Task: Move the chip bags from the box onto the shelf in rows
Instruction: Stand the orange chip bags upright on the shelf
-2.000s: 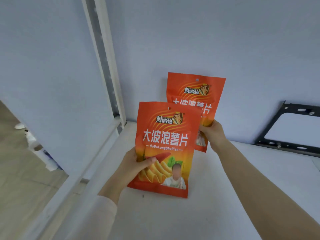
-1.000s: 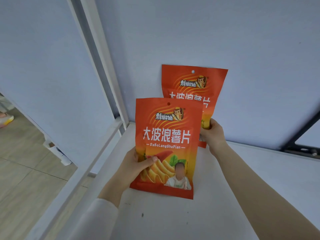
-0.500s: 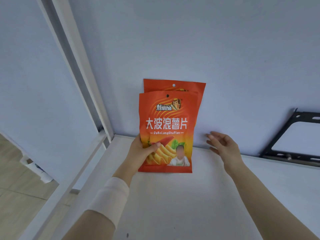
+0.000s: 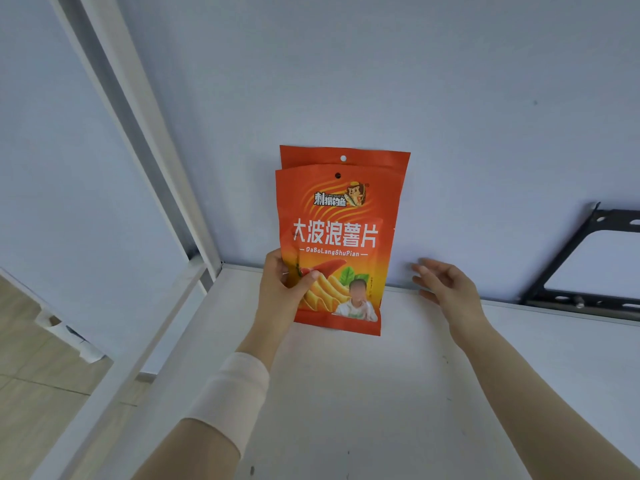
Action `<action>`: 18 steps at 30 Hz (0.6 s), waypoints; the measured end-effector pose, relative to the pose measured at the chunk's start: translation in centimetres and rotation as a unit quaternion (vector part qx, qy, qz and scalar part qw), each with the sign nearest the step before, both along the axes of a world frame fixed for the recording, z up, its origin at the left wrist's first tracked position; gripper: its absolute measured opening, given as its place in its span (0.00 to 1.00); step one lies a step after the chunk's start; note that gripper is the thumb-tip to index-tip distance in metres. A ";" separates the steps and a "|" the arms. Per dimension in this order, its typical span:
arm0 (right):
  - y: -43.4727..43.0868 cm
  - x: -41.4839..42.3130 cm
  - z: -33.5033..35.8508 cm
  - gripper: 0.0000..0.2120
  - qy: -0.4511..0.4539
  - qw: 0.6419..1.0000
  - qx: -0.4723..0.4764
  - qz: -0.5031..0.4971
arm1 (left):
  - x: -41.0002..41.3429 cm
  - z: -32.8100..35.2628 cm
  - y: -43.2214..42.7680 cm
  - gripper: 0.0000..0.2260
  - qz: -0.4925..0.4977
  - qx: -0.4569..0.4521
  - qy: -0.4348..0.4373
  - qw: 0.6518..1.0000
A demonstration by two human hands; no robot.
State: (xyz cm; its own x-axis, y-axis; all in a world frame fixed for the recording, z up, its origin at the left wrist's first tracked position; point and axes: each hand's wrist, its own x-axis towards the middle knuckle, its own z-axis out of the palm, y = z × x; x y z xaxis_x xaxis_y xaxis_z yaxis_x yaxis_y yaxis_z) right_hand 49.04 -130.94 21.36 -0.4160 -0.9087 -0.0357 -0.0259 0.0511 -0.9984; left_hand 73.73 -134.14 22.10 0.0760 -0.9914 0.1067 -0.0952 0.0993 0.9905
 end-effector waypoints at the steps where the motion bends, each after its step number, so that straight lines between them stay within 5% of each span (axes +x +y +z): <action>1: 0.0 0.1 0.1 0.09 0.002 1.000 0.000 0.000 | 0.0 0.0 0.0 0.20 0.002 -0.004 0.003 1.000; 7: 0.0 0.3 0.1 0.06 0.050 0.999 0.008 0.004 | -0.4 -0.1 0.5 0.20 0.018 0.002 0.003 1.000; 10: 0.4 0.2 0.7 0.09 0.208 0.978 -0.006 0.031 | -0.4 0.0 0.5 0.20 0.024 0.005 -0.003 1.000; 11: 0.6 0.2 0.8 0.11 0.318 0.947 -0.029 0.043 | -0.5 0.1 0.6 0.21 0.025 0.006 -0.003 1.000; 14: 0.8 0.1 0.1 0.19 0.622 0.776 -0.094 0.044 | -0.8 0.3 0.9 0.23 0.030 0.002 0.004 1.000; 18: 1.2 0.7 0.3 0.24 0.707 0.703 -0.066 0.033 | -0.9 0.6 1.4 0.26 0.033 -0.003 0.023 0.999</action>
